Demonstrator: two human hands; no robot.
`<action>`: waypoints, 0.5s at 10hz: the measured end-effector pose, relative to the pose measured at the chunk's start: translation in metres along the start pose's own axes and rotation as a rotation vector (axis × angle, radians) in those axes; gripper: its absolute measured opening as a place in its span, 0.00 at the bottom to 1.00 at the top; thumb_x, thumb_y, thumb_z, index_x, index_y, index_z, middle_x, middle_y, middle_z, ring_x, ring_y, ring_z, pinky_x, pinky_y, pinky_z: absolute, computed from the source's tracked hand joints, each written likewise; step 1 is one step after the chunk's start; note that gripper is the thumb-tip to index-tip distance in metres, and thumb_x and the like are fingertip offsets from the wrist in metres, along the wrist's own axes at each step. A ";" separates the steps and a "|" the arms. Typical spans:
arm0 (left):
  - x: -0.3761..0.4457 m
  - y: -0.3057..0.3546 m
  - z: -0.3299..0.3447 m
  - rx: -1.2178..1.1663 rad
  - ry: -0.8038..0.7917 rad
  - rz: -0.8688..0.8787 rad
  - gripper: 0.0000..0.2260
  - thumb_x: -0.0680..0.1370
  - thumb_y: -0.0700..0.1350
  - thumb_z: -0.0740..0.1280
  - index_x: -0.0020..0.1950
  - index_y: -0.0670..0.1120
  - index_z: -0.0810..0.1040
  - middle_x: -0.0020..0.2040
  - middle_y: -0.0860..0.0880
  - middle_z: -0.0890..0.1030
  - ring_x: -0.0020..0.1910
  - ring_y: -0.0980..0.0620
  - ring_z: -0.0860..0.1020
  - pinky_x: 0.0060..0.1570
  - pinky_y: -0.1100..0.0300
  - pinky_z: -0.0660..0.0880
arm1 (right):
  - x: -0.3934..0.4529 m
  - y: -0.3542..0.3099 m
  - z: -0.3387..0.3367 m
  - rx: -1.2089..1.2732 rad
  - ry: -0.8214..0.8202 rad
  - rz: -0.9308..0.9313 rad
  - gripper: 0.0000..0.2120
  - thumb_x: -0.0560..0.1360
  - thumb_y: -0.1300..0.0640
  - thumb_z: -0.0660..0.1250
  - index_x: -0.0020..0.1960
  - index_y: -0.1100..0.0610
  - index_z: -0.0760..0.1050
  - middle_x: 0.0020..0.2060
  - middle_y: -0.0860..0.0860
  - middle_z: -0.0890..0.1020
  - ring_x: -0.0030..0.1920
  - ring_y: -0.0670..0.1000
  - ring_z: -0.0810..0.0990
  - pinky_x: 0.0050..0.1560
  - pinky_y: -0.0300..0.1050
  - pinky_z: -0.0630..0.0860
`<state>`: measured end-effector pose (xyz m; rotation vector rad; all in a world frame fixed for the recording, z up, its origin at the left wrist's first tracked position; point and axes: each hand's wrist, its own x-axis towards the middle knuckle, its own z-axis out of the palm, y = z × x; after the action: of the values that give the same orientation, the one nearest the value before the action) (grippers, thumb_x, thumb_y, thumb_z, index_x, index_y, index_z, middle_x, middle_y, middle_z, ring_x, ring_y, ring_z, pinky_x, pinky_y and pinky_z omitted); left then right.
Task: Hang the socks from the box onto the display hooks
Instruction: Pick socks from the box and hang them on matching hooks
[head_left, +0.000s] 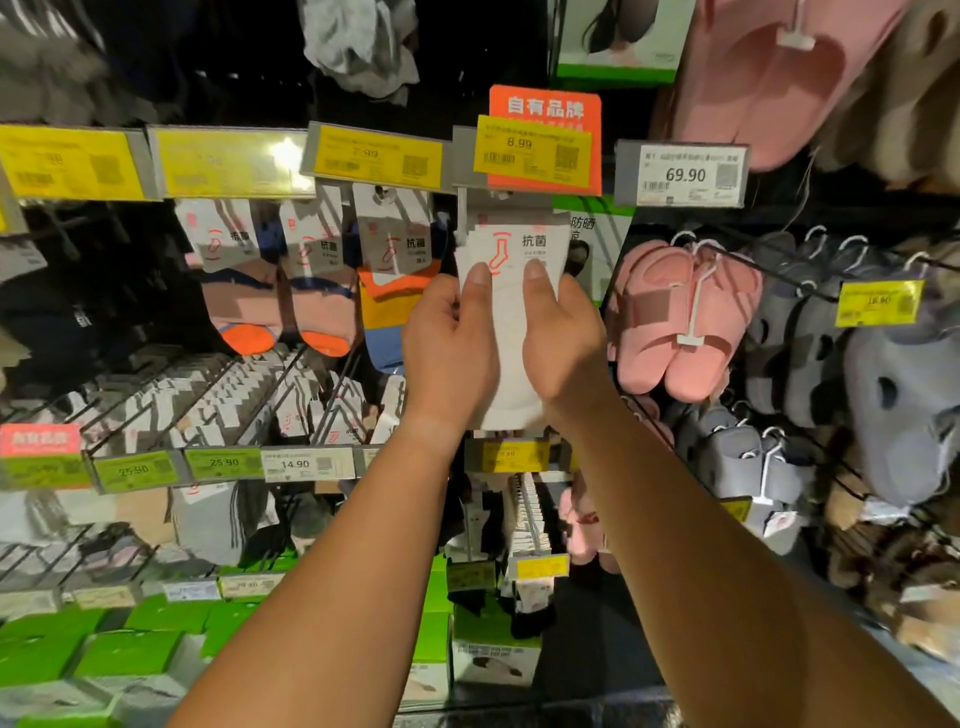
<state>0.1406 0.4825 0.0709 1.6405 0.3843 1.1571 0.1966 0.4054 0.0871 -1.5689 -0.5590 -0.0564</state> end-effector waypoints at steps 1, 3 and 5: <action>0.005 -0.008 0.006 0.119 -0.031 -0.112 0.21 0.84 0.55 0.59 0.35 0.47 0.61 0.31 0.52 0.65 0.32 0.51 0.63 0.35 0.52 0.60 | 0.013 0.014 0.004 -0.051 -0.063 0.134 0.25 0.81 0.40 0.56 0.60 0.61 0.74 0.55 0.59 0.80 0.57 0.59 0.78 0.63 0.53 0.73; 0.059 -0.022 0.019 0.391 -0.091 -0.250 0.16 0.85 0.51 0.56 0.49 0.39 0.73 0.51 0.37 0.80 0.49 0.38 0.76 0.40 0.56 0.61 | 0.060 0.004 0.026 -0.085 -0.022 0.367 0.19 0.84 0.52 0.54 0.68 0.64 0.69 0.64 0.63 0.75 0.61 0.62 0.75 0.53 0.49 0.72; 0.059 -0.061 0.024 0.454 -0.231 -0.471 0.27 0.84 0.58 0.58 0.61 0.32 0.75 0.56 0.34 0.80 0.56 0.35 0.78 0.44 0.54 0.69 | 0.070 0.037 0.032 -0.377 -0.137 0.412 0.21 0.84 0.50 0.54 0.66 0.64 0.73 0.61 0.62 0.78 0.62 0.62 0.76 0.62 0.53 0.73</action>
<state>0.2066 0.5363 0.0476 1.9077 0.8762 0.5417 0.2620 0.4587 0.0760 -2.0408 -0.3320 0.2745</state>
